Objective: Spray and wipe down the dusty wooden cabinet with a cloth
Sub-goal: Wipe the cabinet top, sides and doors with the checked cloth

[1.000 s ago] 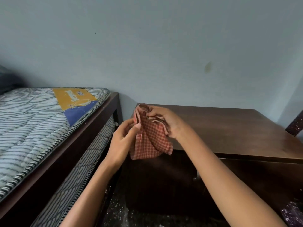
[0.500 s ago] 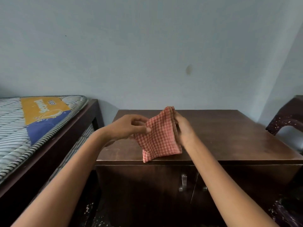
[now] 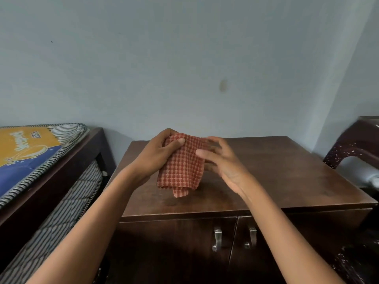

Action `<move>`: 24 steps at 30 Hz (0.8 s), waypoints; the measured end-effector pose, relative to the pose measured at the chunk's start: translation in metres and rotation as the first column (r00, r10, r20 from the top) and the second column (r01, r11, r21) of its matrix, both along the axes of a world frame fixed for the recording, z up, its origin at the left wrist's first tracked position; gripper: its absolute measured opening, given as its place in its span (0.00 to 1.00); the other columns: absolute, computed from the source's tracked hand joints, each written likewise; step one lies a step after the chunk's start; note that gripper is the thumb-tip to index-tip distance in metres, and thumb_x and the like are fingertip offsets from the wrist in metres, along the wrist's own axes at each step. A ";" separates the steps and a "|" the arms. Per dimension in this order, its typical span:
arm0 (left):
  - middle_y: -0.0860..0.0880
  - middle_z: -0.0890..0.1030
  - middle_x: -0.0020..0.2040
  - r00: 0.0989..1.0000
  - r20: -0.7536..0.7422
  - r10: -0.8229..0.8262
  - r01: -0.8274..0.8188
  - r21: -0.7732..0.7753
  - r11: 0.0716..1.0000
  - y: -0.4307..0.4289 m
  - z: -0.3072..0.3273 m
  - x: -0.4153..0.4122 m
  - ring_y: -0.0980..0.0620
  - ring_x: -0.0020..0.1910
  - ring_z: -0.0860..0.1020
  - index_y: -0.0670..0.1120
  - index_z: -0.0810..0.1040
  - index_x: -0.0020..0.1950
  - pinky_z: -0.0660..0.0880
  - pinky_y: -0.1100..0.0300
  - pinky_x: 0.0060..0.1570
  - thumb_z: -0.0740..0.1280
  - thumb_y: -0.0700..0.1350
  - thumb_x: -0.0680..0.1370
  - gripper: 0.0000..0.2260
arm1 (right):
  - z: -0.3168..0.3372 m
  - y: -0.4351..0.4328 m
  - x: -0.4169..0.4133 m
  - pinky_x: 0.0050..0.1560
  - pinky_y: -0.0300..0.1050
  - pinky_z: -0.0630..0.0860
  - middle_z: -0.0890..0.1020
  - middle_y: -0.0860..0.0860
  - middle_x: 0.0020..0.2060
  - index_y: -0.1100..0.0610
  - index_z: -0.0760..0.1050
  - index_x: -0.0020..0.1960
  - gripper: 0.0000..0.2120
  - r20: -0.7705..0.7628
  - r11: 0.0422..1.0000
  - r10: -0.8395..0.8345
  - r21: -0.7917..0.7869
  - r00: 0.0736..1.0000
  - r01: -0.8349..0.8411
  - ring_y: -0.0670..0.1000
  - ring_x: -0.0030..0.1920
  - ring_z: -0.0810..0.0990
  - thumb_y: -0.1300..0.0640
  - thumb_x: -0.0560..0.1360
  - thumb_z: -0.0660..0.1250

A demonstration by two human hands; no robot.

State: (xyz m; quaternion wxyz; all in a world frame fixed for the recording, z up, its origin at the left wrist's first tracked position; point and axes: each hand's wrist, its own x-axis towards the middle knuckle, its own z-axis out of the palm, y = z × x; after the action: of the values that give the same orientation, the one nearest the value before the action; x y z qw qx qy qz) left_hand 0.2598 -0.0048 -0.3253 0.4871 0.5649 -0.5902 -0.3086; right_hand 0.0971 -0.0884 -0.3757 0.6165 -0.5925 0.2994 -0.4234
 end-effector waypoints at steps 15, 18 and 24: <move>0.51 0.83 0.52 0.900 -0.351 0.260 -0.215 0.162 0.963 -0.026 0.100 -0.002 0.50 0.51 0.82 0.49 0.77 0.48 0.78 0.53 0.53 0.74 0.41 0.68 0.12 | 0.104 -0.002 -0.034 0.39 0.46 0.76 0.83 0.53 0.42 0.59 0.74 0.49 0.14 0.225 0.912 -0.253 0.380 0.941 0.154 0.52 0.43 0.82 0.70 0.66 0.71; 0.56 0.80 0.55 0.986 -0.104 0.128 -0.112 0.152 0.982 -0.018 0.146 -0.013 0.55 0.47 0.83 0.52 0.75 0.55 0.78 0.61 0.50 0.76 0.37 0.65 0.22 | 0.151 0.011 -0.048 0.37 0.44 0.78 0.83 0.54 0.41 0.60 0.74 0.48 0.13 0.233 0.894 -0.275 0.420 0.933 0.159 0.52 0.42 0.82 0.70 0.66 0.71; 0.53 0.78 0.54 0.981 0.186 -0.047 -0.023 0.356 0.934 -0.004 0.208 -0.055 0.56 0.50 0.78 0.51 0.71 0.65 0.75 0.66 0.48 0.77 0.40 0.63 0.32 | 0.243 0.049 -0.081 0.30 0.42 0.75 0.83 0.51 0.38 0.59 0.73 0.46 0.11 0.171 0.832 -0.270 0.538 0.948 0.140 0.50 0.38 0.80 0.66 0.67 0.71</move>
State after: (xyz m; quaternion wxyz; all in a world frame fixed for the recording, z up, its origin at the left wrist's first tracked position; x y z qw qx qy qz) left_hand 0.2048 -0.0089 -0.1171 0.3156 0.6673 -0.5720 -0.3577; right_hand 0.0159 -0.0392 -0.1322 0.7354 -0.3128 0.3877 -0.4594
